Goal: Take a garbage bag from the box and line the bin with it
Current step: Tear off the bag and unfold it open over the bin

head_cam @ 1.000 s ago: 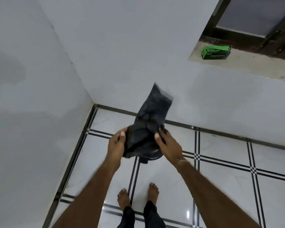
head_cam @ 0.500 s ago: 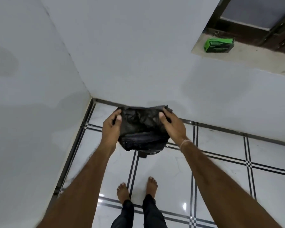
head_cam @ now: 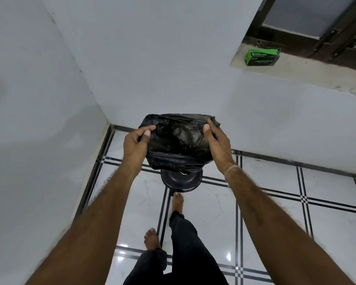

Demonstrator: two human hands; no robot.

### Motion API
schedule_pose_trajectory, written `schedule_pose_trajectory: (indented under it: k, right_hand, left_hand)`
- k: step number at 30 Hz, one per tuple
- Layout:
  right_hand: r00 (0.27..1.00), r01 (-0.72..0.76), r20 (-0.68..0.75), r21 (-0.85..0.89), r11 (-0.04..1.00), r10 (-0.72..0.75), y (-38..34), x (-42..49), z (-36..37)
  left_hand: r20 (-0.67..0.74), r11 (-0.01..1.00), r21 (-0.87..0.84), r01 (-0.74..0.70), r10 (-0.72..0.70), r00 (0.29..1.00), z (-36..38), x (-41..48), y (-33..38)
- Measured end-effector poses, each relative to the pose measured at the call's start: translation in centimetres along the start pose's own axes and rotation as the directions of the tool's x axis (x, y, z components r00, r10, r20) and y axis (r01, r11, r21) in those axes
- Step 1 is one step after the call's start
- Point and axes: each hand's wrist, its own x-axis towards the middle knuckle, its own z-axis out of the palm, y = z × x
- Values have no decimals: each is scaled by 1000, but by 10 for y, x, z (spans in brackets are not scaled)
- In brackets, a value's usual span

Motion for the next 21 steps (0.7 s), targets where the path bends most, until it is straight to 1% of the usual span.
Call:
schedule_pose_trajectory:
  k: [3, 7, 10, 13, 16, 19, 21]
  right_hand:
    - [1000, -16, 20, 5, 1000, 16, 9, 13, 3]
    - [997, -65, 50, 13, 998, 64, 24, 44, 10]
    - [995, -89, 49, 25, 996, 88, 37, 62, 13]
    - [991, -127, 48, -12, 992, 127, 53, 72, 13]
    - [982, -180, 64, -4, 984, 180, 77, 82, 17]
    - [970, -231, 76, -6, 973, 231, 113, 93, 29]
    - [958, -276, 83, 13, 961, 274, 144, 97, 42]
  left_hand:
    - [-21, 996, -55, 74, -75, 997, 3, 6, -4]
    - [-22, 989, -61, 131, -133, 991, 10, 27, -11]
    - [-36, 985, -56, 160, -162, 986, 18, 41, -18]
    - [-38, 985, -46, 166, -168, 985, 30, 50, -26]
    - [-54, 981, -23, 193, -194, 979, 41, 58, -47]
    - [-54, 969, -6, 249, -248, 967, 55, 70, -84]
    - [-52, 956, 38, 291, -289, 956, 64, 78, -119]
